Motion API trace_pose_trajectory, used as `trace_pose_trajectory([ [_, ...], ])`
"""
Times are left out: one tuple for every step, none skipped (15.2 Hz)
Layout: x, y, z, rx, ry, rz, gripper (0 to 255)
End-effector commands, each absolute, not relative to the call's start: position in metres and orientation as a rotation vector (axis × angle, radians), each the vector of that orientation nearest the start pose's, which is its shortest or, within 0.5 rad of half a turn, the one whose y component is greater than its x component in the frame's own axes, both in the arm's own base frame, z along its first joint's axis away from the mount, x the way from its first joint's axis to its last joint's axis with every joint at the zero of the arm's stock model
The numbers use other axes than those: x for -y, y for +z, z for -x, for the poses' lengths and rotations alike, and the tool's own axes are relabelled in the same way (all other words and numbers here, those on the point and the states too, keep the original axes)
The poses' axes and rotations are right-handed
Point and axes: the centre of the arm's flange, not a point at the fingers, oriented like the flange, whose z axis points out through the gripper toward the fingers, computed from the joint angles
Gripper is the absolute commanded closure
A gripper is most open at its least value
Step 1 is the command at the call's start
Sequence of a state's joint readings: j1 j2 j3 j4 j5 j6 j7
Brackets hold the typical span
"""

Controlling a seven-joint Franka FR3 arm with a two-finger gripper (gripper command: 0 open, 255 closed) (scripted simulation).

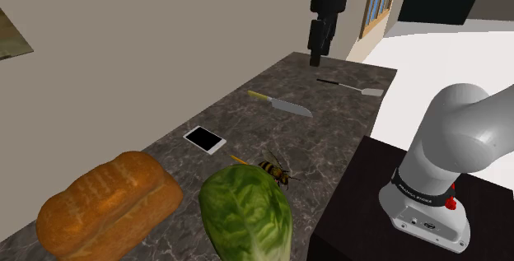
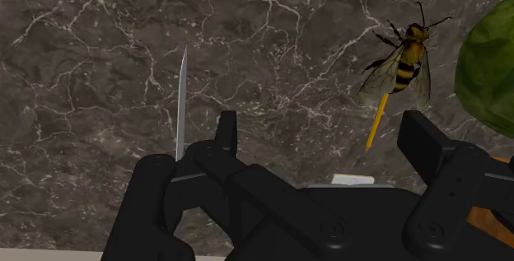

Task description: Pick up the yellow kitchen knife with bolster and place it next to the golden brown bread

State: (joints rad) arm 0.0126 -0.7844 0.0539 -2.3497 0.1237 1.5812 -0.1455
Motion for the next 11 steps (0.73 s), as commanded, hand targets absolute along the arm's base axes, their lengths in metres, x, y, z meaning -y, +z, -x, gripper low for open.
trace_pose_trajectory([
  [-0.039, 0.594, -0.307, 0.299, -0.029, 3.042, 0],
  [-0.035, 0.585, -0.317, 0.289, -0.022, 3.042, 0],
  [-0.031, 0.577, -0.327, 0.279, -0.014, 3.041, 0],
  [-0.028, 0.568, -0.337, 0.269, -0.007, 3.041, 0],
  [-0.024, 0.559, -0.347, 0.259, 0.001, 3.04, 0],
  [-0.02, 0.55, -0.357, 0.249, 0.008, 3.04, 0],
  [-0.016, 0.541, -0.367, 0.239, 0.016, 3.039, 0],
  [-0.012, 0.532, -0.376, 0.229, 0.023, 3.038, 0],
  [-0.008, 0.523, -0.386, 0.219, 0.031, 3.038, 0],
  [-0.004, 0.514, -0.396, 0.209, 0.038, 3.037, 0],
  [0.0, 0.505, -0.405, 0.199, 0.046, 3.036, 0],
])
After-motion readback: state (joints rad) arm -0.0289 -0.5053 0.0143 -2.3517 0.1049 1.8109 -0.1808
